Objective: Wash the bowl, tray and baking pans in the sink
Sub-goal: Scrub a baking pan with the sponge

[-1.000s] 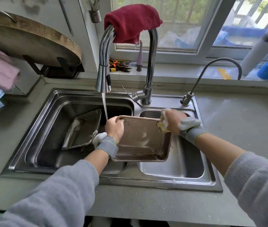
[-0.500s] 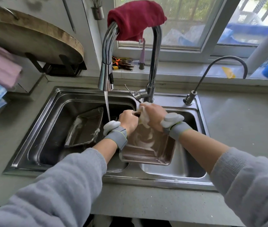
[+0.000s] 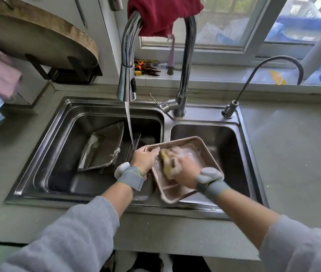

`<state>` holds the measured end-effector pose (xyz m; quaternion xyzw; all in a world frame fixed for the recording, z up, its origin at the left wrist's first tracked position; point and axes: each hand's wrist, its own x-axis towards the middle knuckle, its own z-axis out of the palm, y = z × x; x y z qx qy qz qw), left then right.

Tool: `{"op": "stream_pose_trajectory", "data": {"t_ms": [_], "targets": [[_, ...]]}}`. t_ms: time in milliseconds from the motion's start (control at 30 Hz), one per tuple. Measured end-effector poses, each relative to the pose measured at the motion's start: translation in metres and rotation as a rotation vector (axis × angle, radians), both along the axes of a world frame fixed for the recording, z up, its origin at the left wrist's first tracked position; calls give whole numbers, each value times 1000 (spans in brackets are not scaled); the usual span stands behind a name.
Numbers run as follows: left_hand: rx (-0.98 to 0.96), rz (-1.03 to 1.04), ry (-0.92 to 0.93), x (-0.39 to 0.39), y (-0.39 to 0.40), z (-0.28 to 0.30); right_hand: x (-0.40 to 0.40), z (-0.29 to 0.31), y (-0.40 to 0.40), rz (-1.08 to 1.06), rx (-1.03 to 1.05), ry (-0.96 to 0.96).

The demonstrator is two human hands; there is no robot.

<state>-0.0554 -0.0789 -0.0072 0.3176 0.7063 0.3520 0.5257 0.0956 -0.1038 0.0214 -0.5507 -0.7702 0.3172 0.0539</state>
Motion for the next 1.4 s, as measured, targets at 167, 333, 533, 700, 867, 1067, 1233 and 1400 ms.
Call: {"op": "stream_pose_trajectory", "data": {"t_ms": [167,333,533,700,867,1067,1233,1400], "targets": [[-3,70,24,-8,-5,-1,14,-6,-19,250,-60,-100],[84,29,63,6,-9,-1,30,-21,19,-10,31,-234],[128,27,66,-10,11,11,29,-5,9,266,85,-111],[138,18,57,-1,10,6,34,-32,49,37,57,-208],[41,120,123,-10,21,12,0,-10,8,307,-62,-44],[-77,236,2,-5,21,13,-9,16,1,254,87,-214],[-148,168,-160,3,24,24,1,23,8,267,160,-348],[-43,-24,4,11,21,23,20,50,32,454,304,-492]]}}
